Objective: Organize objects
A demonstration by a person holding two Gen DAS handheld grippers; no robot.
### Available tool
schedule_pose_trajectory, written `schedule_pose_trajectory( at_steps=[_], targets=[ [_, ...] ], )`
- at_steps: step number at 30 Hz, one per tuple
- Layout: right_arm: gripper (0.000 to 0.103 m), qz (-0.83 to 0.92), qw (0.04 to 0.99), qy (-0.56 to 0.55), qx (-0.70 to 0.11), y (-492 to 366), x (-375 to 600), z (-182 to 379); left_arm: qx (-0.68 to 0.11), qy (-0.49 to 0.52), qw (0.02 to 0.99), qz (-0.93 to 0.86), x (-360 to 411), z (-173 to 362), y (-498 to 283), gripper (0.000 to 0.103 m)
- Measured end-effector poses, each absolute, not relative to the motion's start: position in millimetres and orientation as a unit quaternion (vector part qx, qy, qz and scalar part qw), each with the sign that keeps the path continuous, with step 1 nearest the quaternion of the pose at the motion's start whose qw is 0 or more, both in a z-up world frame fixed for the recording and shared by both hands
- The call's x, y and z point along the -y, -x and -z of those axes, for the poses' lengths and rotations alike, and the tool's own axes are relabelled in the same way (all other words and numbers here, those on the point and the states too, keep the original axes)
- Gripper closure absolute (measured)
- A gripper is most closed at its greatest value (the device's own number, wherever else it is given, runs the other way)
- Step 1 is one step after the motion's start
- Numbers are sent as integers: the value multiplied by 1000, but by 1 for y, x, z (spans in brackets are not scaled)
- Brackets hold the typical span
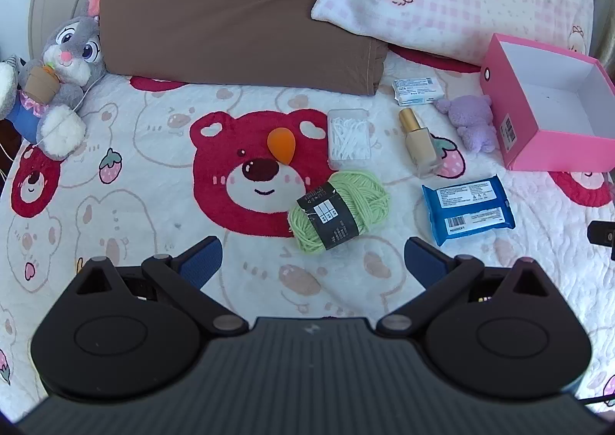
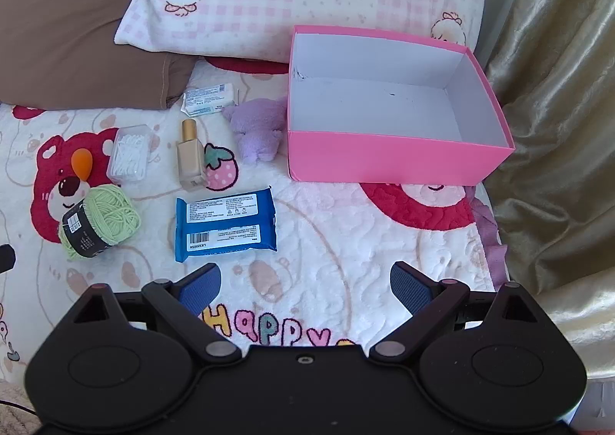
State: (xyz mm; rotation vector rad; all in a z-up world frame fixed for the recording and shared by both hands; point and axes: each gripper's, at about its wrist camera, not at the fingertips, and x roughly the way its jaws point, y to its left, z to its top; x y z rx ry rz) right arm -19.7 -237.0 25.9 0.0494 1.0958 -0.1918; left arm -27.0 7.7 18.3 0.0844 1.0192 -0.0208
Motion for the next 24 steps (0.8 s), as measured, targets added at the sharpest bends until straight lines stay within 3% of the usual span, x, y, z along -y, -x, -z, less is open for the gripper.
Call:
schedule_pose_trajectory(
  at_steps=[24],
  targets=[
    [6, 87, 851, -15, -518, 20, 235, -27, -492, -36, 870, -7, -14, -15, 23, 0]
  ],
)
